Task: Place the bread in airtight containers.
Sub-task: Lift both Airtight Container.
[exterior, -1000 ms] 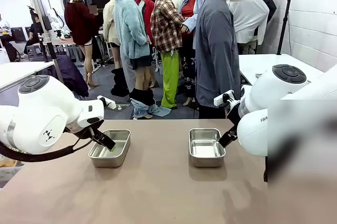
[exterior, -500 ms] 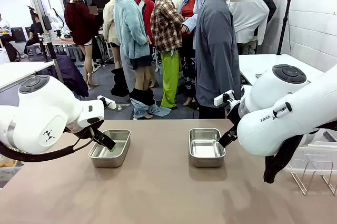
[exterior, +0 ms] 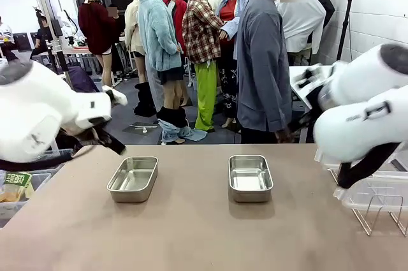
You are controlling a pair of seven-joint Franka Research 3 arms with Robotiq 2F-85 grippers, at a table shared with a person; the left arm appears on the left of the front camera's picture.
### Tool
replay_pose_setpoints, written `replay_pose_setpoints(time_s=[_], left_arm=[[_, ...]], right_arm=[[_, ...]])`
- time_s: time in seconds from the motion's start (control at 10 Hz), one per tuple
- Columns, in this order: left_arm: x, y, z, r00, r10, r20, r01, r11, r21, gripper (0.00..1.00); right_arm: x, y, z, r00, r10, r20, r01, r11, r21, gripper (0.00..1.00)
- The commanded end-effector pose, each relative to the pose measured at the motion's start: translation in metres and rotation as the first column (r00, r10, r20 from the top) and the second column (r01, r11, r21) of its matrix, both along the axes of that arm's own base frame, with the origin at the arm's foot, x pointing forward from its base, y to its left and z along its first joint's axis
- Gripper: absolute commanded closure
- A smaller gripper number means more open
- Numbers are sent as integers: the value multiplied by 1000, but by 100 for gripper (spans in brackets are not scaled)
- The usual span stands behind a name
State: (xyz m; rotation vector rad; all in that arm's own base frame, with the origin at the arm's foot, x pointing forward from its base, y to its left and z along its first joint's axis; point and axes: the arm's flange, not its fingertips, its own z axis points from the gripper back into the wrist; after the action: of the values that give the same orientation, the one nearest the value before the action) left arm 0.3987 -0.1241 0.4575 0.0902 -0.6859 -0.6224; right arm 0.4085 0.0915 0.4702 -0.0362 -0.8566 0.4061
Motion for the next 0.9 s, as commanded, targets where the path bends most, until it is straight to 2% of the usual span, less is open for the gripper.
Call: replay_pose_setpoints(time_s=[0.0, 0.1, 0.3, 0.4, 0.5, 0.7, 0.8], left_arm=[[-26, 46, 40, 996, 82, 42, -83, 997, 0, 0], [-32, 79, 56, 989, 132, 62, -130, 991, -37, 0], [-48, 141, 63, 973, 229, 39, -221, 965, -143, 0], [-54, 171, 61, 954, 299, 32, -286, 934, -213, 0], [-61, 192, 58, 947, 319, 27, -301, 916, -265, 0], [-75, 214, 48, 936, 351, 22, -327, 891, -316, 0], [-74, 212, 42, 944, 330, 19, -306, 894, -326, 0]], right_arm=[[-12, -64, 15, 966, -244, 84, 241, 969, 49, 0], [-8, -111, 24, 923, -378, 78, 372, 925, 74, 0], [-10, -199, 13, 821, -571, -27, 570, 813, 119, 0], [-14, -239, -3, 777, -624, -84, 629, 763, 149, 0], [-20, -268, -19, 738, -661, -137, 675, 715, 185, 0], [-27, -304, -54, 703, -679, -214, 711, 660, 243, 0], [-25, -303, -65, 739, -644, -198, 673, 691, 264, 0]])
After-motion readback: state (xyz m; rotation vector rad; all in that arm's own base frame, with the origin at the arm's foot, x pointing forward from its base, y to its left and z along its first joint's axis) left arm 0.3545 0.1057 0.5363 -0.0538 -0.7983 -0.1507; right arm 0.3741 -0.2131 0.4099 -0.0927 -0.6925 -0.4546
